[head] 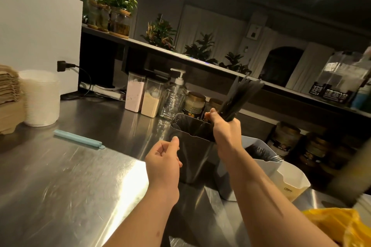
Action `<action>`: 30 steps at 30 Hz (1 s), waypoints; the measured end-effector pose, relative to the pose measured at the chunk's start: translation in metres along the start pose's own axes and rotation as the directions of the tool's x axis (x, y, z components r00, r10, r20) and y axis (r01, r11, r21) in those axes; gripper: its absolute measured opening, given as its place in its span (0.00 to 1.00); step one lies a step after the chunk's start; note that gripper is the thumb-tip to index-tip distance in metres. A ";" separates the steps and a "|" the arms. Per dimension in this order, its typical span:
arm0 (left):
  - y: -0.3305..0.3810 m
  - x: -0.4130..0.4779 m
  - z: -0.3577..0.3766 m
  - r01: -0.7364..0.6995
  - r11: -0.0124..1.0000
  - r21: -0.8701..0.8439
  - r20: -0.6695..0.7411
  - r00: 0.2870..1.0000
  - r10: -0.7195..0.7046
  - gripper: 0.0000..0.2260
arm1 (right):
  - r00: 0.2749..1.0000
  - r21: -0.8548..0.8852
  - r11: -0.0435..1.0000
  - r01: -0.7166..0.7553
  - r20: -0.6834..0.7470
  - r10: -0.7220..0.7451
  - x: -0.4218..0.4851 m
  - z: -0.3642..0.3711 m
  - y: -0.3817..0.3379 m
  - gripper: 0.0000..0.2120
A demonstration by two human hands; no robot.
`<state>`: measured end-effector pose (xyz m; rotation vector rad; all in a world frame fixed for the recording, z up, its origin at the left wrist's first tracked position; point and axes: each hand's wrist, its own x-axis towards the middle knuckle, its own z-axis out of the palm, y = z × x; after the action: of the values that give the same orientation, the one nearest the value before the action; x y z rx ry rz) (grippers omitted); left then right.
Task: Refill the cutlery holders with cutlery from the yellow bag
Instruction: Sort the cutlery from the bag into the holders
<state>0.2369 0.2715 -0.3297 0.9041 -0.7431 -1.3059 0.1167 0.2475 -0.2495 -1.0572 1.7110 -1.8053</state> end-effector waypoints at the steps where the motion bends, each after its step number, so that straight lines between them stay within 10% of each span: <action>1: 0.000 0.000 0.001 0.001 1.000 0.000 -0.003 1.000 -0.001 0.12 | 1.000 -0.053 0.999 0.001 -0.006 -0.001 -0.001 -0.001 0.002 0.10; 9: -0.001 0.000 0.000 0.026 1.000 0.018 -0.019 0.999 -0.026 0.11 | 0.987 -0.117 0.992 0.040 -0.147 -0.057 -0.005 0.010 0.005 0.10; 19: 0.001 0.000 0.001 0.038 0.999 0.026 -0.011 0.999 -0.038 0.10 | 0.999 -0.061 0.998 -0.035 0.014 0.036 0.001 0.002 -0.006 0.17; 25: 0.001 -0.003 0.000 0.060 0.997 0.046 -0.002 0.998 -0.060 0.10 | 0.983 -0.128 0.979 0.157 0.116 -0.142 -0.007 -0.004 0.000 0.39; 30: 0.002 -0.004 -0.001 0.030 0.998 0.048 0.055 0.998 -0.032 0.11 | 0.938 -0.206 0.916 0.343 0.115 -0.326 -0.018 -0.024 -0.018 0.27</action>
<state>0.2380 0.2755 -0.3287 0.9233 -0.8090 -1.3502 0.1132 0.2791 -0.2350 -1.5794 1.8023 -1.7642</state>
